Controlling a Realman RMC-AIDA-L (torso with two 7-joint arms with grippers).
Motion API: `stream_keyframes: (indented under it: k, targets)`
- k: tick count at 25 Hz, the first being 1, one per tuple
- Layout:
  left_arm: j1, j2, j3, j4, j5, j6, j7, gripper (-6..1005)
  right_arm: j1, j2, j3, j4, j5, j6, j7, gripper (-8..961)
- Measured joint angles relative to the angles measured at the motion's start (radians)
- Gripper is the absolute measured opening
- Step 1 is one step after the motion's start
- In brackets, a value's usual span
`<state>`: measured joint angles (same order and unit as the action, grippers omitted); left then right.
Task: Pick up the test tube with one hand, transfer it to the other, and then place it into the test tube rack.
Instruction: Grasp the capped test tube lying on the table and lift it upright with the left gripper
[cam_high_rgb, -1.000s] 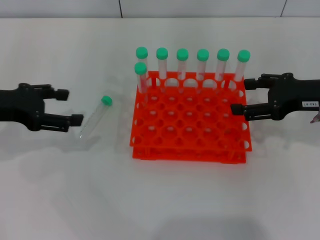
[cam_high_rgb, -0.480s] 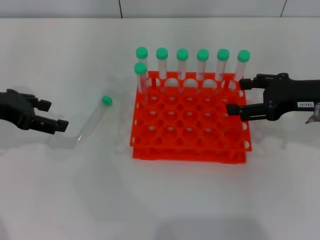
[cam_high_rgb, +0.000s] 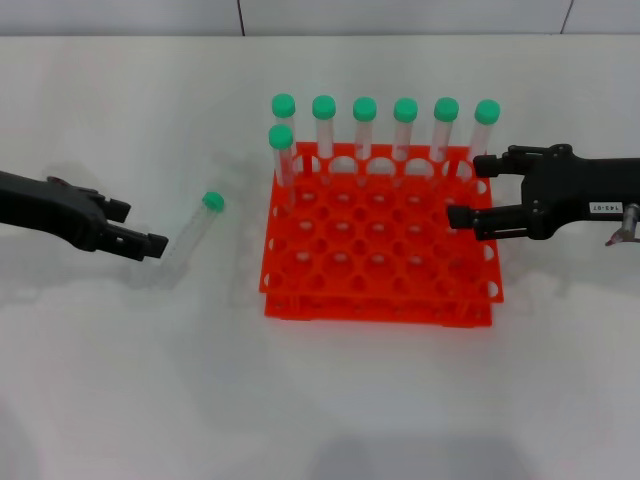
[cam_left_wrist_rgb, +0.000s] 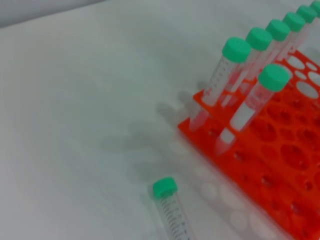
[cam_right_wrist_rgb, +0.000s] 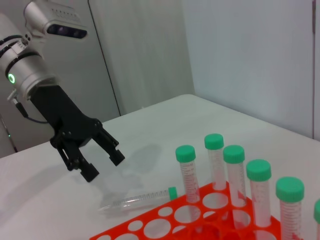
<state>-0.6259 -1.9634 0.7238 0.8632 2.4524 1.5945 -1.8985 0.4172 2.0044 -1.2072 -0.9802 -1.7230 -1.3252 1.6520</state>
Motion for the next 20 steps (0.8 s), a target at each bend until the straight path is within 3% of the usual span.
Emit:
stream_keyframes:
  k: [20]
  targets:
    - [-0.073, -0.012, 0.052, -0.120, 0.112, -0.120, -0.002, 880, 0.010, 0.007, -0.008, 0.005, 0.008, -0.004, 0.003, 855]
